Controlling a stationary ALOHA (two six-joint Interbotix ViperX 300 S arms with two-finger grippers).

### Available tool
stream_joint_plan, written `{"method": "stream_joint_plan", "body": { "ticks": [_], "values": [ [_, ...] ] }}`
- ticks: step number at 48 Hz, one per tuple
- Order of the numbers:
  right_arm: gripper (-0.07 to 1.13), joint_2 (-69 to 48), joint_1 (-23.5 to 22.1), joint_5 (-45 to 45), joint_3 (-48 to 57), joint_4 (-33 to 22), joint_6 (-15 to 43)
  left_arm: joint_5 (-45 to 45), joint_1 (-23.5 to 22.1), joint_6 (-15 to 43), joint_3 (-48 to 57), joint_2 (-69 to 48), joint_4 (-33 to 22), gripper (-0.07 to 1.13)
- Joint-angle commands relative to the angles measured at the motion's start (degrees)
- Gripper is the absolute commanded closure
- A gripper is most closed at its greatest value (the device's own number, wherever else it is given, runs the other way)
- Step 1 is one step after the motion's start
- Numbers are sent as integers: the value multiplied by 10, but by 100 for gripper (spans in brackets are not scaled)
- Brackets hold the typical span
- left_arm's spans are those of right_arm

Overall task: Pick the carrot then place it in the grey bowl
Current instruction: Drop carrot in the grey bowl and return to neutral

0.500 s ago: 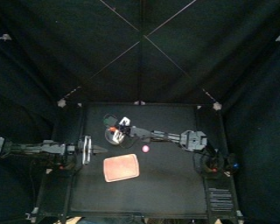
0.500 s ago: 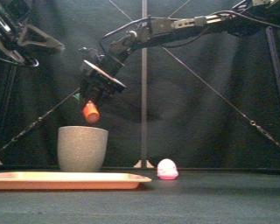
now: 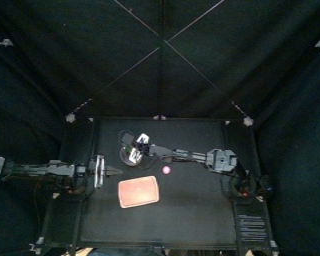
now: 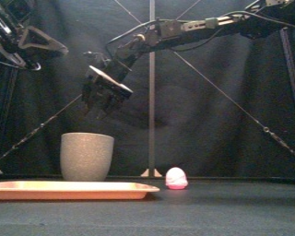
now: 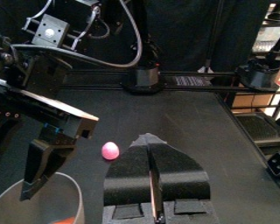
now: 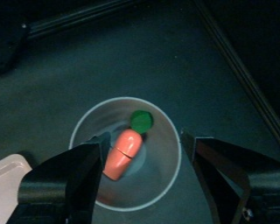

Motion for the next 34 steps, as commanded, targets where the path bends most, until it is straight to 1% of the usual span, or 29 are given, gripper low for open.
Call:
{"method": "stream_joint_plan", "body": {
  "ticks": [1, 10, 14, 17, 22, 28, 34],
  "values": [
    [9, -91, 5, -2, 28, -31, 2, -2, -1, 1, -9, 1, 1, 106],
    [8, -173, 40, -4, 123, -78, 14, -2, -1, 1, -10, 1, 2, 106],
    [9, -214, 57, -7, 173, -82, 19, -3, 0, 1, -10, 1, 3, 106],
    [8, -243, 72, -18, 210, -83, 36, -3, 0, 1, -10, 1, 3, 106],
    [8, -291, 98, -52, 276, -110, 90, -3, 1, 1, -10, 1, 3, 106],
    [9, -377, 125, -120, 381, -185, 182, -3, 1, 1, -10, 0, 3, 106],
    [9, -459, 134, -188, 479, -251, 285, -2, 2, 1, -9, 0, 3, 106]
  ]
}}
